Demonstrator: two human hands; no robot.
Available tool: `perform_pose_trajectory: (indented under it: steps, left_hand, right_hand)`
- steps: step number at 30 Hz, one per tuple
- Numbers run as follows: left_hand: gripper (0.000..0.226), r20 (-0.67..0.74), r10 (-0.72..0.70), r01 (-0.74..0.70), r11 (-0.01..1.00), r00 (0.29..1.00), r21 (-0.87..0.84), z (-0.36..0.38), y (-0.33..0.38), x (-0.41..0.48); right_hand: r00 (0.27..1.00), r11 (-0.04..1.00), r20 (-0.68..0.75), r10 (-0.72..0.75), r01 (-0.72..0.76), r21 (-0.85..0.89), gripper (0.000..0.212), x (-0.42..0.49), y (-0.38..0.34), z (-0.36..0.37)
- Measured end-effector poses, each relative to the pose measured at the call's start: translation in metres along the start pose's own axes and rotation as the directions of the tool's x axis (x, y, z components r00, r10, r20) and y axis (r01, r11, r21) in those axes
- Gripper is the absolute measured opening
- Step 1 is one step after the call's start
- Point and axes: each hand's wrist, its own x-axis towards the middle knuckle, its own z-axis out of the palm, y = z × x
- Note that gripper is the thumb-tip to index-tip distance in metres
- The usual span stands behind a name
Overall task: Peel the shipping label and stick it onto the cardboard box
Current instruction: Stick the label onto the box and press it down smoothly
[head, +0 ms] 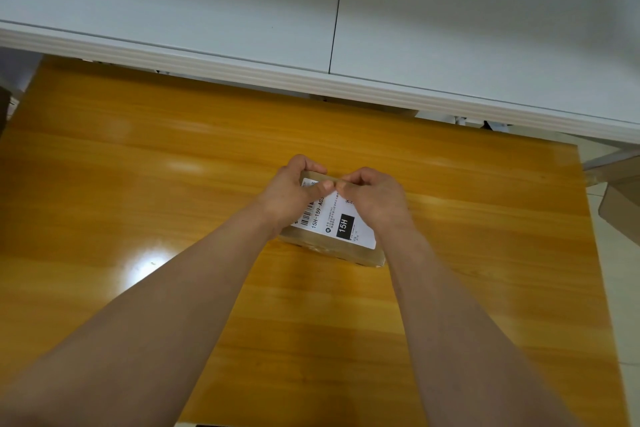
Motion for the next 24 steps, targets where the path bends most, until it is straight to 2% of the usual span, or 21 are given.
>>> perform_pose_trajectory:
  steps: [4,7,9,10,12,13,16,19,24]
  left_hand:
    - [0.019,-0.078,-0.034,0.035,0.999,0.996,0.007,0.005,0.004,0.002]
    - [0.015,-0.149,-0.087,0.092,0.995,0.985,0.024,0.009,0.004,0.005]
    - [0.019,-0.242,-0.009,0.082,0.953,0.970,0.293,0.010,0.004,0.006]
    - [0.028,-0.267,0.083,0.052,0.885,0.960,0.462,0.011,0.005,0.004]
    - [0.053,-0.181,0.277,-0.094,0.749,0.944,0.656,0.015,0.013,-0.005]
    - [0.067,-0.094,0.315,-0.165,0.701,0.945,0.694,0.018,0.018,-0.009]
    - [0.090,0.118,0.225,-0.235,0.610,0.967,0.757,0.024,0.022,-0.007]
    - [0.076,0.138,0.145,-0.198,0.615,0.980,0.763,0.028,0.024,-0.001]
    - [0.058,0.067,0.168,-0.164,0.676,0.984,0.718,0.028,0.024,0.000]
  right_hand:
    - [0.999,0.999,-0.004,-0.051,0.051,0.015,0.018,-0.010,-0.004,-0.007]
    - [0.998,0.992,-0.017,-0.055,0.056,0.117,0.012,-0.017,0.002,-0.019]
    - [0.998,0.992,-0.025,-0.058,0.061,0.106,0.031,-0.019,0.010,-0.027]
    - [0.998,0.994,0.002,-0.065,0.064,0.091,0.042,-0.019,0.014,-0.031]
    - [0.990,0.994,0.123,-0.066,0.055,0.093,0.068,-0.021,0.021,-0.036]
    - [0.982,0.995,0.179,-0.062,0.046,0.090,0.079,-0.021,0.024,-0.037]
    - [0.962,0.992,0.246,-0.119,0.126,-0.014,0.098,-0.022,0.026,-0.041]
    - [0.970,0.991,0.211,-0.119,0.130,-0.040,0.091,-0.020,0.027,-0.040]
    - [0.975,0.993,0.203,-0.087,0.067,0.102,0.073,-0.018,0.032,-0.041]
